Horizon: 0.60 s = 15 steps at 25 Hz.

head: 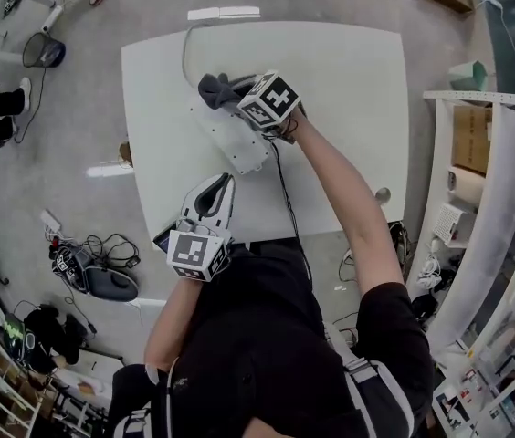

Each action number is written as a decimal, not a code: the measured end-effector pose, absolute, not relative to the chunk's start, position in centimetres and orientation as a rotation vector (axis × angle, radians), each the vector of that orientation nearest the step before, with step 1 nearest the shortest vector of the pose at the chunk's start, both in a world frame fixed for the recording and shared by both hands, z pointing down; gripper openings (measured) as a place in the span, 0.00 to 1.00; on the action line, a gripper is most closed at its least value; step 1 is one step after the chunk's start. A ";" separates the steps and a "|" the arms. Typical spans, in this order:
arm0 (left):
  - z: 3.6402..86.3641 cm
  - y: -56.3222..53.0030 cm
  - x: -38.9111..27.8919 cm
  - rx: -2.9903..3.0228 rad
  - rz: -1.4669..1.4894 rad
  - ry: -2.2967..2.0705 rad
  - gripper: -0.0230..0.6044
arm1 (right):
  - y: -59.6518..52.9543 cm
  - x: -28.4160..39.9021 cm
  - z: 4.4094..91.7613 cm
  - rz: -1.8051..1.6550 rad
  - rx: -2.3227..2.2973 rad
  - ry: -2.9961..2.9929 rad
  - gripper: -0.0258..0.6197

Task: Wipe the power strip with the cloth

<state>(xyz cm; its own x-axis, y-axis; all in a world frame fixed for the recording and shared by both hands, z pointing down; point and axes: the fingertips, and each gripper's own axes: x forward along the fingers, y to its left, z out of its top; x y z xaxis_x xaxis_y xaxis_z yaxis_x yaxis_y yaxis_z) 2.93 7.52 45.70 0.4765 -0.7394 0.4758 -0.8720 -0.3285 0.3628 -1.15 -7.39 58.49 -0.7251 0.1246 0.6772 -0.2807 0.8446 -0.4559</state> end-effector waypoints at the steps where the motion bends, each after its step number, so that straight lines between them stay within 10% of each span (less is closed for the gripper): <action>1: 45.9 7.3 2.8 2.143 0.313 -1.344 0.12 | -6.8 -0.7 58.5 0.743 0.112 -2.294 0.23; 15: 46.5 5.7 3.0 2.110 0.162 -1.308 0.11 | 5.6 8.6 56.5 1.052 0.013 -2.365 0.23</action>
<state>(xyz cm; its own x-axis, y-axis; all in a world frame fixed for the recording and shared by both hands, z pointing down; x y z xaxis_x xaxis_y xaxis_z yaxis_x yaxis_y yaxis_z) 3.00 5.65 46.52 0.4964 -0.7604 0.4188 -0.8394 -0.2976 0.4548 8.65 5.56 56.49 -0.8509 0.2052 0.4837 -0.2218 0.6943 -0.6847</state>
